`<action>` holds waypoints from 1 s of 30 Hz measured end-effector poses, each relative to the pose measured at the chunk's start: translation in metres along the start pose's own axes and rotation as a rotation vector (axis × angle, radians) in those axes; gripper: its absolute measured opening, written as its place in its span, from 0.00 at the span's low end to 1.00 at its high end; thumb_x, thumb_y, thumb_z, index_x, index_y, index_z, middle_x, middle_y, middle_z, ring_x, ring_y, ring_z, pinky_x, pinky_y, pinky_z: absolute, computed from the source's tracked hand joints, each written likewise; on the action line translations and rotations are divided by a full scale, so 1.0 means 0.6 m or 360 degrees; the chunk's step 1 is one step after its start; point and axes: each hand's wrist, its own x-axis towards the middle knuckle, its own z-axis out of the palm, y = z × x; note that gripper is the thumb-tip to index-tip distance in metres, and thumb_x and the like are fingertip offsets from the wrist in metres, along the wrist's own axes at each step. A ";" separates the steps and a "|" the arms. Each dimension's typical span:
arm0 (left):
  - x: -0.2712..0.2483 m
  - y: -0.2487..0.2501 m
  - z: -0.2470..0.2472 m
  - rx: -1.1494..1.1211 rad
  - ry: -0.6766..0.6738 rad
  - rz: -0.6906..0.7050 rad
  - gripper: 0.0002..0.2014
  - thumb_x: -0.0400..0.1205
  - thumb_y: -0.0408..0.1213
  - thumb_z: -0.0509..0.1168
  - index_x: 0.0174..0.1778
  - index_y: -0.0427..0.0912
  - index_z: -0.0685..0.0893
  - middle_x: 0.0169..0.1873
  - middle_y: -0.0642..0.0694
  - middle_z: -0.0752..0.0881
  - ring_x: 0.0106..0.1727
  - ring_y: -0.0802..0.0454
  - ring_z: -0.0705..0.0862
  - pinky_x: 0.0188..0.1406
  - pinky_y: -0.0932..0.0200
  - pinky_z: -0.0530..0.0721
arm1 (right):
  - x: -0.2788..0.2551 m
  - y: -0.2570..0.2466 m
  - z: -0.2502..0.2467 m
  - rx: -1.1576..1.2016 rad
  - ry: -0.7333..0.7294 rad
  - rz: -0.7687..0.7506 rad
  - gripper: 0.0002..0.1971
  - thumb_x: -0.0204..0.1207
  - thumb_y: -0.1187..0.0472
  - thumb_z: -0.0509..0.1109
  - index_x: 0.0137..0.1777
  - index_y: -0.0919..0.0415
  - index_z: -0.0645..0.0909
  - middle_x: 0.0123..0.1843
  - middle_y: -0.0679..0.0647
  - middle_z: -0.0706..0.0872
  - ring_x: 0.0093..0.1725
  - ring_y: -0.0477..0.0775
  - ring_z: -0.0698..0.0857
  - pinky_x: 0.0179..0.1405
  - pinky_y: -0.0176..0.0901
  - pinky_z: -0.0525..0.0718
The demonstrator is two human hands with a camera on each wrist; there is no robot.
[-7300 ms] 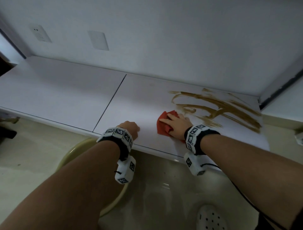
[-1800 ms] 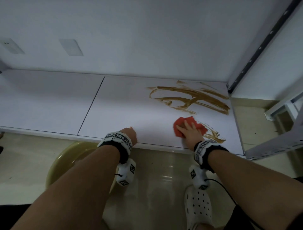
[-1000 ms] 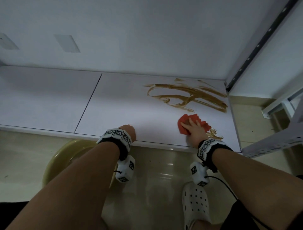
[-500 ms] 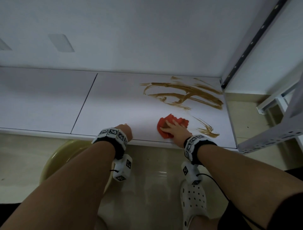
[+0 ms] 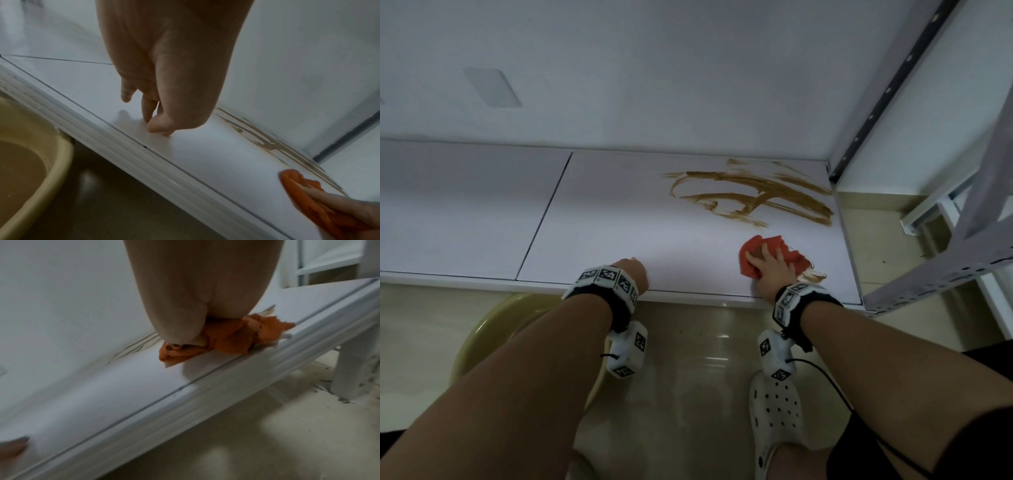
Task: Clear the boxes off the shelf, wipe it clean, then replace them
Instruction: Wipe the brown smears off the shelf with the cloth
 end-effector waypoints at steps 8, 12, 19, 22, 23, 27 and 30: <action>0.003 0.004 -0.001 0.0088 0.0052 -0.0004 0.23 0.86 0.32 0.49 0.77 0.32 0.67 0.73 0.37 0.74 0.70 0.42 0.77 0.67 0.54 0.77 | -0.015 -0.011 0.029 -0.0238 0.0092 -0.0382 0.35 0.80 0.63 0.61 0.81 0.37 0.51 0.85 0.48 0.42 0.84 0.57 0.41 0.80 0.67 0.42; 0.003 0.003 0.001 0.0151 0.0043 0.0088 0.18 0.83 0.32 0.53 0.68 0.38 0.79 0.66 0.40 0.80 0.66 0.45 0.81 0.62 0.56 0.80 | -0.019 0.042 0.021 0.0178 0.0188 0.0142 0.42 0.75 0.65 0.65 0.82 0.38 0.48 0.85 0.50 0.39 0.84 0.58 0.40 0.81 0.64 0.42; 0.002 0.005 0.002 0.0260 0.0044 0.0120 0.19 0.83 0.32 0.55 0.71 0.40 0.77 0.67 0.42 0.79 0.67 0.46 0.80 0.63 0.58 0.79 | -0.003 0.087 -0.002 0.0442 0.0197 0.0638 0.39 0.78 0.66 0.63 0.82 0.40 0.49 0.85 0.52 0.39 0.83 0.64 0.42 0.81 0.62 0.48; -0.002 0.008 -0.002 0.0245 0.0003 0.0112 0.19 0.83 0.32 0.56 0.70 0.41 0.78 0.66 0.42 0.80 0.65 0.45 0.81 0.62 0.58 0.81 | -0.002 0.078 -0.004 0.0486 0.0192 0.0664 0.39 0.78 0.64 0.65 0.83 0.41 0.49 0.85 0.53 0.39 0.83 0.65 0.42 0.81 0.61 0.49; -0.001 0.008 -0.003 0.0227 -0.0004 0.0116 0.19 0.82 0.32 0.57 0.69 0.41 0.79 0.64 0.43 0.81 0.64 0.45 0.82 0.62 0.57 0.82 | -0.003 0.072 -0.002 0.0476 0.0174 0.0658 0.39 0.78 0.64 0.65 0.82 0.42 0.49 0.85 0.53 0.38 0.83 0.65 0.42 0.81 0.61 0.50; 0.000 0.011 -0.007 0.0171 -0.0010 0.0081 0.19 0.83 0.33 0.55 0.69 0.40 0.80 0.65 0.43 0.81 0.65 0.45 0.81 0.62 0.57 0.80 | -0.009 0.041 0.013 0.0377 0.0114 0.0497 0.43 0.76 0.63 0.67 0.83 0.41 0.45 0.84 0.53 0.35 0.83 0.65 0.39 0.82 0.63 0.46; 0.000 0.014 -0.010 0.0248 -0.0012 0.0072 0.19 0.83 0.34 0.55 0.69 0.40 0.79 0.65 0.43 0.81 0.65 0.45 0.81 0.63 0.56 0.82 | -0.007 0.020 0.018 0.0288 0.0051 0.0342 0.44 0.75 0.61 0.68 0.83 0.41 0.44 0.84 0.53 0.34 0.83 0.66 0.36 0.81 0.64 0.44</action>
